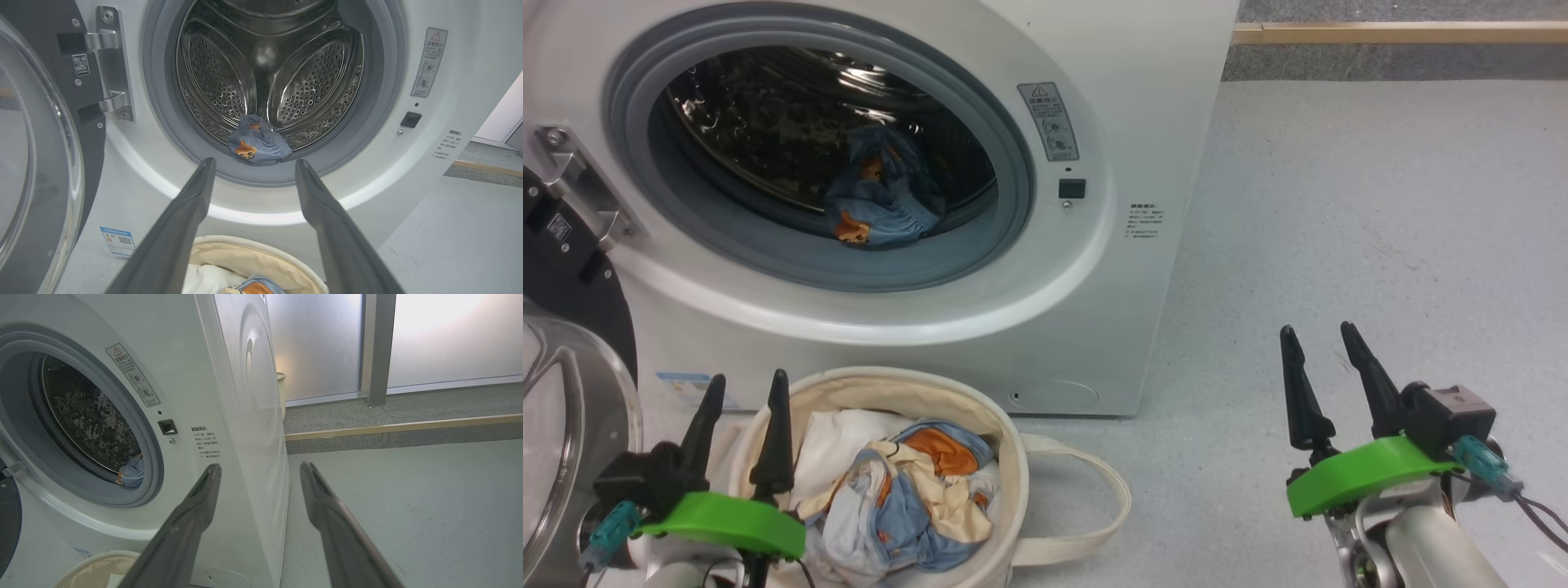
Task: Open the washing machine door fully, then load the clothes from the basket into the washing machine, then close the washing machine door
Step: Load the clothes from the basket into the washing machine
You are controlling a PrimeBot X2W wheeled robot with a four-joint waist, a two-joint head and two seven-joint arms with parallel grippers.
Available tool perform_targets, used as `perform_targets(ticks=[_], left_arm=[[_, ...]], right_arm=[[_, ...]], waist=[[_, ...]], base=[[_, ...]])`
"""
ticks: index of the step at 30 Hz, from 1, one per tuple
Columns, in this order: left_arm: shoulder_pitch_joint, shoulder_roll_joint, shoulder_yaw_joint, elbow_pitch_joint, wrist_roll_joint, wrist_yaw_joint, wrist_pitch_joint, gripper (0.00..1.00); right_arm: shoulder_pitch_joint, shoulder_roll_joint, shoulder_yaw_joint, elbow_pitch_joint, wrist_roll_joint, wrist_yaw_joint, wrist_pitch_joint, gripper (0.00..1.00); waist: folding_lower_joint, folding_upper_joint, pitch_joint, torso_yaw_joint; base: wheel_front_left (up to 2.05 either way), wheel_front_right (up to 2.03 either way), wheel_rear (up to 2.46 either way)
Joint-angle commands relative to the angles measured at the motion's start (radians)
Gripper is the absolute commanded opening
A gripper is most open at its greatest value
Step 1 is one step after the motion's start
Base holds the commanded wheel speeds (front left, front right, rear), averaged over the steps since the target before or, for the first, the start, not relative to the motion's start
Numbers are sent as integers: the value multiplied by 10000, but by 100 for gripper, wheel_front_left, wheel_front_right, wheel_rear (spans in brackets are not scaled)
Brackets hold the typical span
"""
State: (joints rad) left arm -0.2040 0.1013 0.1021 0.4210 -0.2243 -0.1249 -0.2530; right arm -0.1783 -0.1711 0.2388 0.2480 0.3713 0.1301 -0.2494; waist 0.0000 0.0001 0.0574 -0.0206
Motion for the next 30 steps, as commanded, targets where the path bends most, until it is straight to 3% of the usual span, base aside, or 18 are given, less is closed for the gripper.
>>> perform_targets(ticks=[1, 16, 22, 30], left_arm=[[-197, 154, 366, -402, 51, -57, -87, 100], [-268, 159, 274, -125, -35, -57, -87, 100], [-546, 167, 91, 1273, -325, -57, -88, 100], [-1515, 293, -765, 4221, -984, -57, -88, 100]], right_arm=[[-162, -123, 183, -337, 44, 6, -124, 100], [-225, 23, 253, -352, 33, 6, -124, 100], [-357, 64, 329, -408, -5, 6, -124, 100], [-682, -20, 639, -539, -70, 6, -124, 100]], waist=[[0, -1, 18, -3], [0, -1, 300, -183], [0, -1, 701, -355], [0, -1, 1663, -737]], base=[[0, 0, 0], [0, 0, 0], [0, 0, 0], [0, 0, 0]])
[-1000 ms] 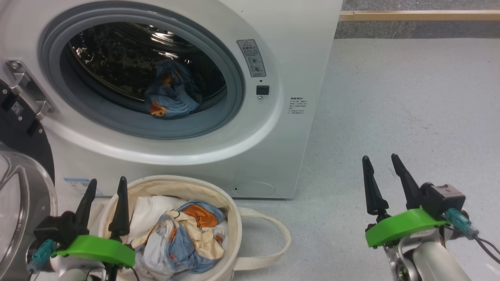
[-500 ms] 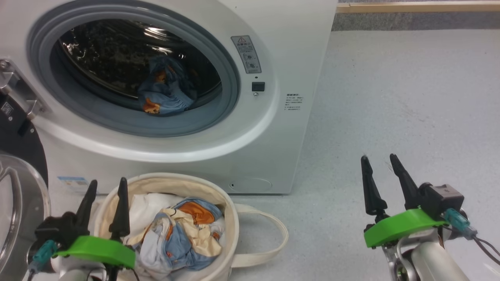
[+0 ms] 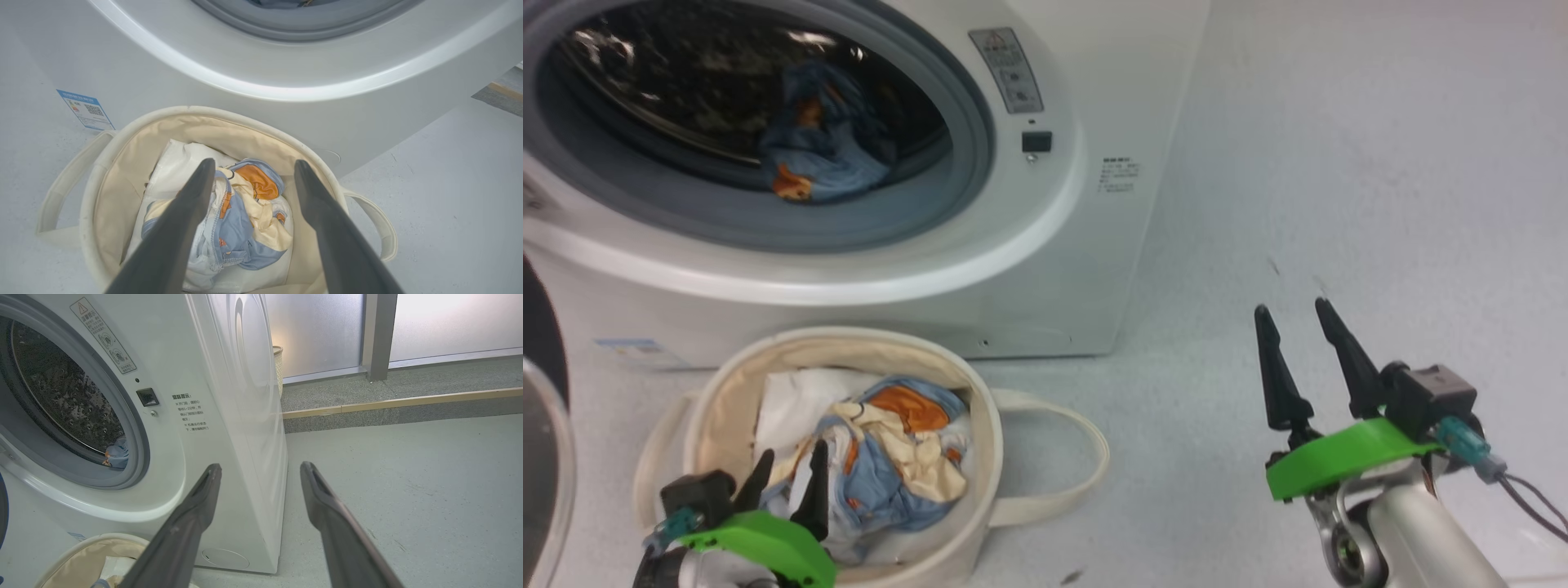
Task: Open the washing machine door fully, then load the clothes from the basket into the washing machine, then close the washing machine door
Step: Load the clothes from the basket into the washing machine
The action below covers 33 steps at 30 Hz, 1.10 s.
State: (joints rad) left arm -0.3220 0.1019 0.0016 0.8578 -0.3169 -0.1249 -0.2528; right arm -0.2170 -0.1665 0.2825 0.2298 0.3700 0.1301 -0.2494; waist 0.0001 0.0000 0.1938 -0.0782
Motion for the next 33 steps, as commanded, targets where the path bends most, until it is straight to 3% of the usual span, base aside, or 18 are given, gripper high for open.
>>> perform_targets(ticks=[1, 15, 33], left_arm=[[-490, 305, 82, 208, -144, -57, -89, 100], [-2929, 684, -1169, 3608, -444, -57, -89, 100], [-4541, 1161, -1524, 4316, -320, 482, 979, 100]], right_arm=[[-358, -92, 228, -384, -71, 6, -124, 100], [-1363, -547, -17, -1028, -484, 6, -124, 100], [-1425, -939, -954, -2262, -1088, 6, -108, 100]], waist=[[-1, 0, 459, -208], [-1, 0, 3017, -372], [-1, 0, 5122, -460]], base=[[0, 0, 0], [0, 0, 0], [0, 0, 0]])
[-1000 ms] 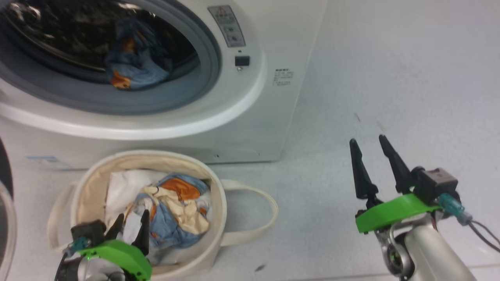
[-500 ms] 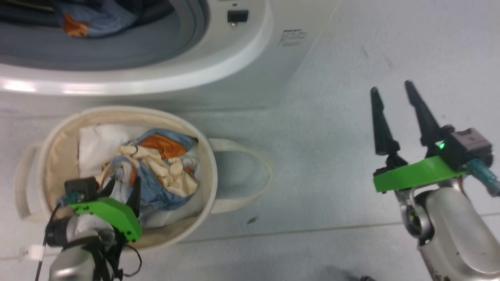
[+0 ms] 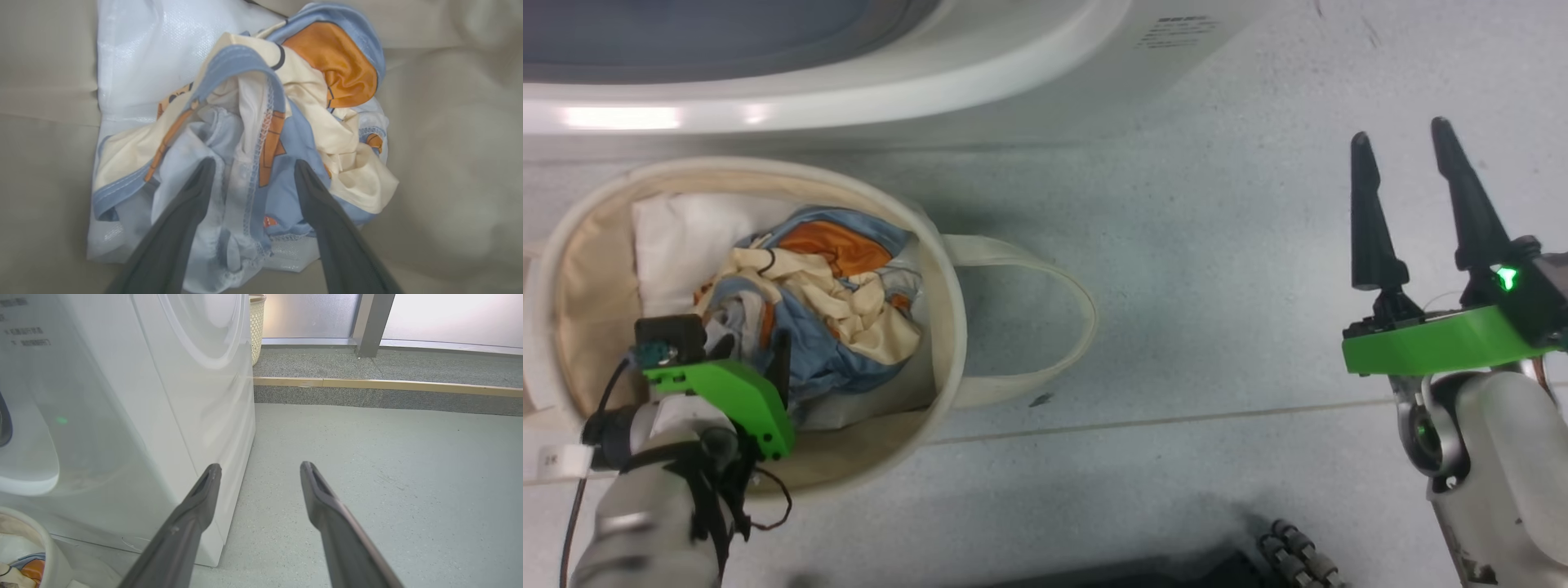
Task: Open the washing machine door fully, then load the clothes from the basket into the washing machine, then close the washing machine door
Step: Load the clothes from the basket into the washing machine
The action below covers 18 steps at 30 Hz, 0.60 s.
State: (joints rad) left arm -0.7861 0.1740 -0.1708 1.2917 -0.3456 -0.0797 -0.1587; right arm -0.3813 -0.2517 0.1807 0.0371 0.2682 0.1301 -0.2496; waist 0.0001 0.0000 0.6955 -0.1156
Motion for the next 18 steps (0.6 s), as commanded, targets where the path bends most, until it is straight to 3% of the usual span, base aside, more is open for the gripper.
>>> perform_targets(ticks=[1, 5, 8, 12, 13, 14, 18], left_arm=[[81, 451, 202, -20, -59, 32, 149, 100], [165, 452, 200, -14, -177, 157, 1181, 100], [49, 351, 73, -12, -207, 10, 1750, 100], [-129, 370, 47, -11, -225, 59, 1213, 100], [-118, 351, 28, -11, -230, 56, 1205, 42], [-112, 335, 14, -11, -245, 30, 1208, 0], [-90, 348, -1, -11, -309, 40, 1198, 0]], right_arm=[[241, -85, 32, -386, -87, 6, -87, 100], [346, -78, -81, -591, -147, 6, 16, 100], [463, -67, -204, -772, -169, 6, 85, 100], [528, -37, -223, -854, -180, 6, 128, 100], [534, -30, -214, -858, -182, 6, 136, 100], [538, -25, -212, -851, -182, 6, 142, 100], [518, -2, -200, -781, -164, 6, 155, 100]], waist=[[-1, 0, 147, -108], [-1, 0, 289, -150], [-1, 0, 348, -147], [-1, 0, 326, -143], [-1, 0, 308, -142], [-1, 0, 283, -138], [-1, 0, 172, -141]], base=[[0, 0, 0], [0, 0, 0], [0, 0, 0], [0, 0, 0], [0, 0, 0], [0, 0, 0], [0, 0, 0]])
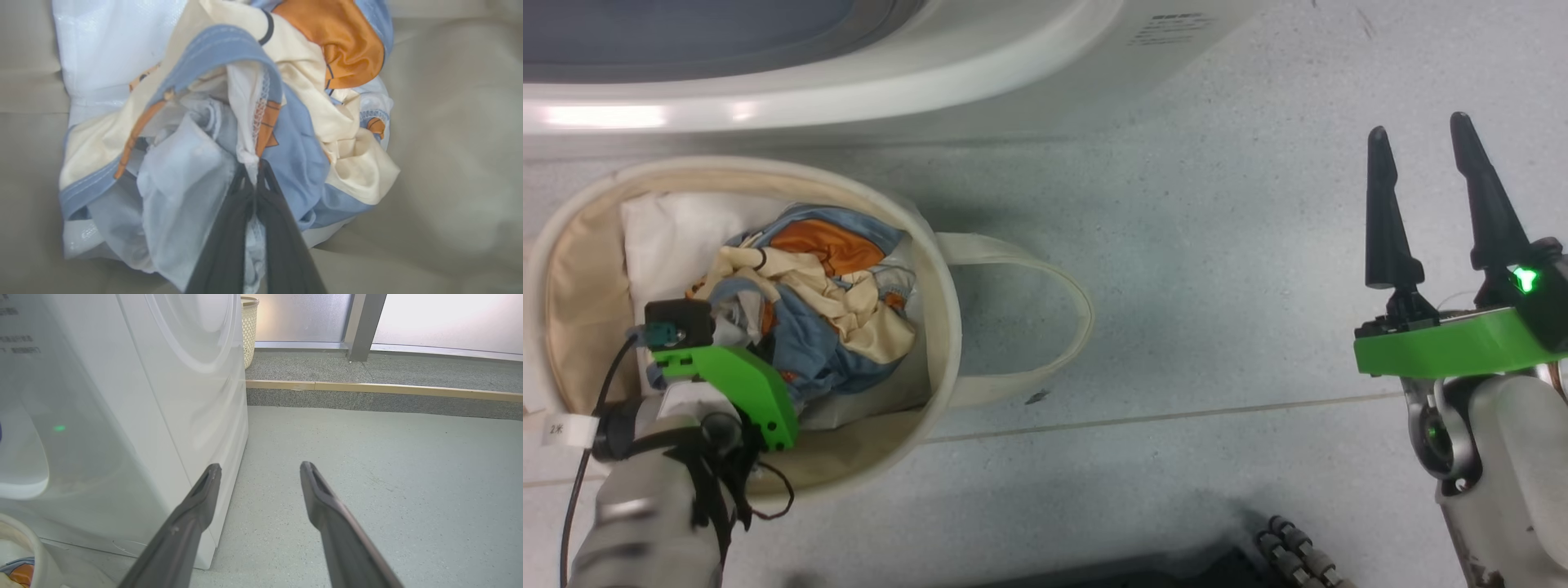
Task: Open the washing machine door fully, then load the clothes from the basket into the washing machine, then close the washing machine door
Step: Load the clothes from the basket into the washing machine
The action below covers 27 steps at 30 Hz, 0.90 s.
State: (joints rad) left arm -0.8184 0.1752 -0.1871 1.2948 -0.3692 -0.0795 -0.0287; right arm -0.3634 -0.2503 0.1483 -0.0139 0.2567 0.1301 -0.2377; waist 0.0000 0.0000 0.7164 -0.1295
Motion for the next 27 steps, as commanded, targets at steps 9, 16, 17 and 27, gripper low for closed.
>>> perform_targets(ticks=[9, 16, 17, 27], left_arm=[[238, 86, 104, -41, -259, -247, -994, 0], [688, -98, -126, -48, -442, -484, -1841, 0], [755, -110, -180, -80, -460, -495, -1962, 0], [2117, -8, -824, -2097, -1309, -510, -2324, 0]], right_arm=[[195, 116, 283, 134, 186, 6, -98, 100], [-37, 312, 686, 996, 605, 6, -223, 100], [-61, 341, 742, 1116, 665, 6, -229, 100], [250, 746, 1007, 1750, 1229, 6, -239, 100]], waist=[[0, 0, -553, 166], [0, 0, -1602, 292], [0, 0, -1773, 313], [0, 0, -3662, 567]], base=[[0, 0, 0], [0, 0, 0], [0, 0, 0], [0, 0, 0]])
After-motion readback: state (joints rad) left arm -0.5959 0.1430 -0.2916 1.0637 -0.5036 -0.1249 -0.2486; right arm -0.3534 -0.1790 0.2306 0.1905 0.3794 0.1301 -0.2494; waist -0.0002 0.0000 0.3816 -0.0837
